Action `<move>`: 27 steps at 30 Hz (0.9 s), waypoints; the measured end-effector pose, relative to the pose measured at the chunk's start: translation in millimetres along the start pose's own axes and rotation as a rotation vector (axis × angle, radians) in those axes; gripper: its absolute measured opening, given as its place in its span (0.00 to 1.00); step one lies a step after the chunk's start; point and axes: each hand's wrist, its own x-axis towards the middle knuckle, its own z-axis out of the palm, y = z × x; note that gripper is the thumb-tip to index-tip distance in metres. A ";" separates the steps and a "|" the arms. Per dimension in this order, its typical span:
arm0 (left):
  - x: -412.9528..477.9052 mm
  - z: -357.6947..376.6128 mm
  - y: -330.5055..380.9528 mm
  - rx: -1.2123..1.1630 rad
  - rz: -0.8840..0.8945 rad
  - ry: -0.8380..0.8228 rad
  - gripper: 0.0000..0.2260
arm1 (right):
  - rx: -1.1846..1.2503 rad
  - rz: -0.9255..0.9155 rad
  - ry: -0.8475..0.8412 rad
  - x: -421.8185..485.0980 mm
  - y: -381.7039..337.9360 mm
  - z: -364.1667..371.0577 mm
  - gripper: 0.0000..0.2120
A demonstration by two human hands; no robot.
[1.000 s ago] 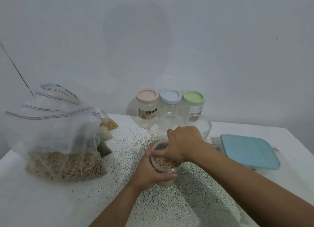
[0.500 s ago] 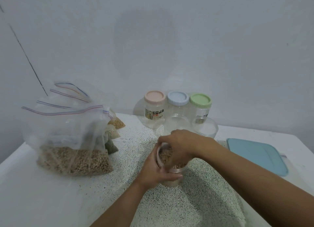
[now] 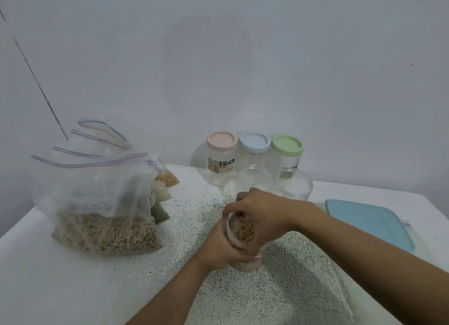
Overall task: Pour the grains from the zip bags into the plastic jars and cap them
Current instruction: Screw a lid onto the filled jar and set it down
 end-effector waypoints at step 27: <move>-2.1 -1.3 -0.3 0.037 0.000 0.008 0.41 | -0.154 0.368 0.157 -10.0 -5.1 3.7 0.45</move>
